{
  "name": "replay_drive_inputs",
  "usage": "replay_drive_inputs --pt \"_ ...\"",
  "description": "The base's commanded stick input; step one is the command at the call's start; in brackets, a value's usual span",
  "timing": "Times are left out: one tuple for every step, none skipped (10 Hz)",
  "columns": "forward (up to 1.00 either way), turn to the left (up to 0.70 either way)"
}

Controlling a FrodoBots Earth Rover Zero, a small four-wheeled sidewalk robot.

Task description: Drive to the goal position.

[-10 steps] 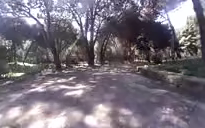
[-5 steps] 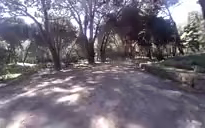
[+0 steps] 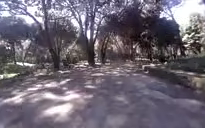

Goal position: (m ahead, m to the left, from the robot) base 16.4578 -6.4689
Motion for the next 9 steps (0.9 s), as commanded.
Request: replay_drive_inputs --pt "0.85 0.00" --pt "0.85 0.00" --pt "0.85 0.00" --pt "0.85 0.00" --pt "0.85 0.00" --pt "0.85 0.00" --pt "0.85 0.00" --pt "0.85 0.00" --pt "0.85 0.00"
